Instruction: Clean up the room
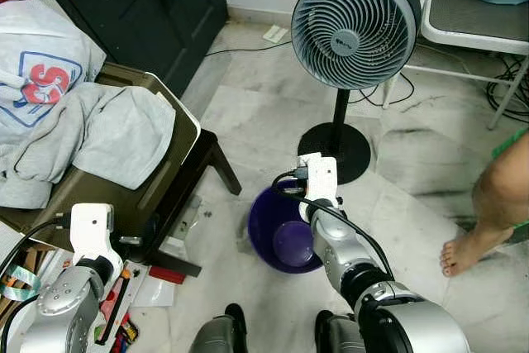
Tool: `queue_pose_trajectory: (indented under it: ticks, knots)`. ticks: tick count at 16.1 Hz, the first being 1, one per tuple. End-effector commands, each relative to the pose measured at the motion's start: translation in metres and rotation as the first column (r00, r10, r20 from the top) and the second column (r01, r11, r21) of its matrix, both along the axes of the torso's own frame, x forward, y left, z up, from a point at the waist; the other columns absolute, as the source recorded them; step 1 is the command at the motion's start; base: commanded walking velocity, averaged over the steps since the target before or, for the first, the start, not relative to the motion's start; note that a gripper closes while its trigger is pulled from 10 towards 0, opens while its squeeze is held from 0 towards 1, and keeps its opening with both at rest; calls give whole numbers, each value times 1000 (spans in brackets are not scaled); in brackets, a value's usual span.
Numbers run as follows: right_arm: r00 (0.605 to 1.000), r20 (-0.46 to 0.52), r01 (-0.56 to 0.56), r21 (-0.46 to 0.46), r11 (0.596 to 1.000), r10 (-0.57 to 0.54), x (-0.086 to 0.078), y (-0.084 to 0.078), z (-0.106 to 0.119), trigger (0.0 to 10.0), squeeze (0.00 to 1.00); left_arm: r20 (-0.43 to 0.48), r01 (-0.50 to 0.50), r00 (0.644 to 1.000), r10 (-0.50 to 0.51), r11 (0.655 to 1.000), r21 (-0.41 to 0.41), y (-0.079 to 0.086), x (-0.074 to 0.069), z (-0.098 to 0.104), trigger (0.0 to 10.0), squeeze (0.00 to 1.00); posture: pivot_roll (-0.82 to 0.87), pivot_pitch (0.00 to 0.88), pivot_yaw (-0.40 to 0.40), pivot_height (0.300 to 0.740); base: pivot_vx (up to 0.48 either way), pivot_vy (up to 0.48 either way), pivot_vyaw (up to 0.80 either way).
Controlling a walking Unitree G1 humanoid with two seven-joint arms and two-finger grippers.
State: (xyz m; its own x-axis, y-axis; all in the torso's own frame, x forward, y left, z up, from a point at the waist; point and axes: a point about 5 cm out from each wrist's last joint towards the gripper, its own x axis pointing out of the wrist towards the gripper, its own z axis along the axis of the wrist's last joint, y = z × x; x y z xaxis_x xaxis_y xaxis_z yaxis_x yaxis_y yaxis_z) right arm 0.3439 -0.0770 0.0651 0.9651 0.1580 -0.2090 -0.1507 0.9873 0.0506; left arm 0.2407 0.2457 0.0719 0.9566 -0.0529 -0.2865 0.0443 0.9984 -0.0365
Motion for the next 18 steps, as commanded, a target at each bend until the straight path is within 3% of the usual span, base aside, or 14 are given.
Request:
queue_pose_trajectory:
  ticks: [1, 12, 18]
  knots:
    - [1000, -17, -5, 14, 1000, 5, -4, 5, -5, 10000, 1000, -14, -25, 1000, 26, 999, 19, 10, -6, 1, 10000, 0, 72, 301, 161, 740, 0, 0, 0]
    - [1000, -15, 1, 10, 1000, -1, -4, 7, -5, 10000, 1000, -23, -29, 999, 29, 1000, 11, 11, -4, -1, 10000, 0, 71, 293, 162, 740, 0, 0, 0]
    - [997, -68, 29, -14, 999, -30, -9, -5, -15, 10000, 1000, -9, 9, 1000, -9, 999, -50, -10, 15, -8, 10000, 0, -9, 211, 103, 740, 0, 0, 0]
